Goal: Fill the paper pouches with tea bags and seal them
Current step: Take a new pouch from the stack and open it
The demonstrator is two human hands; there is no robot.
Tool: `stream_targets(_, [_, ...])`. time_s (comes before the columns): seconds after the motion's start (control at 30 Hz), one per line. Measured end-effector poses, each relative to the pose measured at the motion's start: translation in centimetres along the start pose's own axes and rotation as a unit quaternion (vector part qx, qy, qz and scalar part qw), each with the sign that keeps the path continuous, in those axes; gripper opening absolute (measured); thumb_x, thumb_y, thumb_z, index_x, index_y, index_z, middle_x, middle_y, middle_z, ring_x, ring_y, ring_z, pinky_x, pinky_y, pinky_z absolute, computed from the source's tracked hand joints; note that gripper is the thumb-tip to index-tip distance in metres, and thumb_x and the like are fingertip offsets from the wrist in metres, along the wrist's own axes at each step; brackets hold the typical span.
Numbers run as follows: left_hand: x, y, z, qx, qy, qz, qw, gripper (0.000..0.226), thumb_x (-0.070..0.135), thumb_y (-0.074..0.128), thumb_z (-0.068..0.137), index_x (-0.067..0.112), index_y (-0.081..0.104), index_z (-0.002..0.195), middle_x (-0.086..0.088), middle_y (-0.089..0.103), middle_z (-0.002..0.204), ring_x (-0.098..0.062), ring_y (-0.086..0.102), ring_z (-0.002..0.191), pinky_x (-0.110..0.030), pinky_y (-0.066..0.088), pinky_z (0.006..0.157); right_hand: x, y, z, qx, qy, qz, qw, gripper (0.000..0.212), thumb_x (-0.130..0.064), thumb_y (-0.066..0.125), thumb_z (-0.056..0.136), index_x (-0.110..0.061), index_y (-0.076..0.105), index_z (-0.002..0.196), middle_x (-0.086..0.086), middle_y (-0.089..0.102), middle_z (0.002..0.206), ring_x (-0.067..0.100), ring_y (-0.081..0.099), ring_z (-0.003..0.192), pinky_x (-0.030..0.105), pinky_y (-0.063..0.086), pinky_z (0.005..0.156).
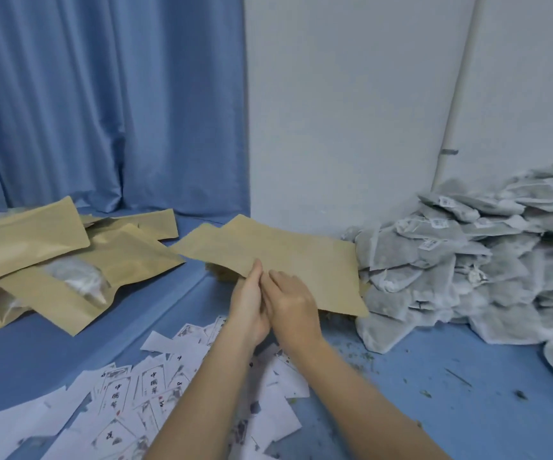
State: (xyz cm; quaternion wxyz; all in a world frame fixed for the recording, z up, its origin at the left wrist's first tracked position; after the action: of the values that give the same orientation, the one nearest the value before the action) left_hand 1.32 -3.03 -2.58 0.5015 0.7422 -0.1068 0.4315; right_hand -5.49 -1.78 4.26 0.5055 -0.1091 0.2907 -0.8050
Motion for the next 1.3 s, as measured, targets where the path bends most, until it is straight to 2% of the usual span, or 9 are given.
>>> stream_targets(0.1, [2.5,0.1,-2.2,0.051,0.087,0.095,0.990,0.032,0.034,0.042,0.100,0.008,0.060,0.097,-0.002,0.067,0.081,-0.013,0.067,0.075,-0.024,0.051,0.065,-1.2,-1.1,0.0,-0.106,-0.001,0.160,0.981,0.029,0.000,0.047,0.091,0.004,0.060,0.116,0.019,0.061,0.113,0.031,0.055,0.105,0.033,0.039,0.093])
stream_targets(0.23, [5.7,1.5,-6.2,0.086,0.249,0.246,0.933,0.020,0.032,0.035,0.102,0.020,0.050,0.105,0.010,0.058,0.089,-0.008,0.059,0.084,-0.018,0.040,0.067,-0.3,-4.3,-0.5,-0.144,0.132,0.366,0.910,0.039,-0.009,0.046,0.093,-0.019,0.055,0.129,0.002,0.061,0.126,0.004,0.055,0.108,0.003,0.038,0.089])
stream_targets(0.43, [6.2,5.4,-12.7,0.055,0.438,0.528,0.726,0.083,-0.017,0.036,0.079,0.034,0.031,0.146,-0.002,0.049,0.139,-0.024,0.051,0.110,-0.022,0.041,0.084,2.4,-9.4,-0.2,-0.055,0.326,0.676,0.658,0.045,-0.053,0.041,0.091,-0.019,0.064,0.109,0.007,0.069,0.104,0.021,0.065,0.096,0.044,0.051,0.090])
stream_targets(0.53, [5.8,5.9,-14.5,0.096,0.457,0.645,0.606,0.093,-0.022,0.043,0.071,0.028,0.027,0.148,-0.013,0.039,0.143,-0.038,0.044,0.118,-0.050,0.038,0.097,5.0,-12.8,-0.7,-0.005,0.360,0.661,0.658,0.043,-0.059,0.055,0.080,-0.021,0.070,0.094,0.003,0.073,0.098,0.021,0.068,0.095,0.039,0.054,0.081])
stream_targets(0.73, [1.8,4.1,-14.1,0.084,0.341,0.800,0.486,0.092,-0.010,0.048,0.081,0.035,0.005,0.149,-0.017,0.028,0.145,-0.038,0.031,0.123,-0.046,0.027,0.103,10.5,-13.7,-5.1,0.036,0.467,0.497,0.730,0.015,-0.016,0.068,0.081,-0.004,0.065,0.072,0.011,0.061,0.077,0.026,0.055,0.072,0.036,0.042,0.068])
stream_targets(0.87, [-3.5,2.2,-12.3,-0.097,0.067,0.757,0.642,0.109,0.029,0.070,0.075,0.036,-0.010,0.149,-0.006,-0.009,0.158,-0.028,-0.009,0.145,-0.046,0.007,0.117,11.2,-11.7,-8.3,0.036,0.531,0.511,0.675,0.013,-0.006,0.071,0.078,0.004,0.064,0.080,0.011,0.064,0.069,0.019,0.057,0.056,0.023,0.046,0.055])
stream_targets(1.0, [-1.1,6.6,-13.7,-0.135,0.122,0.462,0.868,0.080,0.026,0.070,0.074,0.041,0.029,0.142,0.028,0.042,0.128,-0.006,0.033,0.128,-0.010,0.037,0.093,11.0,-11.1,-9.4,0.026,0.527,0.498,0.688,0.017,-0.008,0.075,0.075,0.001,0.070,0.088,0.018,0.070,0.093,0.024,0.063,0.074,0.039,0.054,0.076])
stream_targets(1.13, [0.5,8.2,-12.8,-0.007,0.140,0.386,0.912,0.058,0.046,0.064,0.083,0.028,0.046,0.135,0.006,0.051,0.133,-0.018,0.048,0.121,-0.037,0.042,0.102,9.7,-11.6,-8.7,0.005,0.473,0.496,0.728,0.005,-0.017,0.073,0.079,-0.014,0.074,0.076,0.023,0.070,0.094,0.024,0.062,0.077,0.046,0.053,0.083])
stream_targets(1.3, [0.7,8.4,-13.3,0.082,0.192,0.471,0.857,0.058,0.050,0.061,0.084,0.020,0.049,0.133,-0.004,0.056,0.130,-0.022,0.051,0.121,-0.031,0.038,0.094,9.4,-11.1,-9.0,-0.009,0.457,0.553,0.697,0.026,-0.008,0.062,0.085,-0.011,0.067,0.059,0.006,0.066,0.064,0.013,0.062,0.059,0.020,0.050,0.051])
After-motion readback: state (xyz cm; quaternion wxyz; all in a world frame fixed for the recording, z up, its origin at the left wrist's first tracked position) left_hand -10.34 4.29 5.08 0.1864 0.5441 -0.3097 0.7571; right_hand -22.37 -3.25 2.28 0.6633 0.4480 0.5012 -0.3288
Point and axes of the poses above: each hand's wrist, its own z-axis towards the middle knuckle, its own y-axis out of the palm, x = y × z, the point moved 10 cm from there along z, towards the middle knuckle
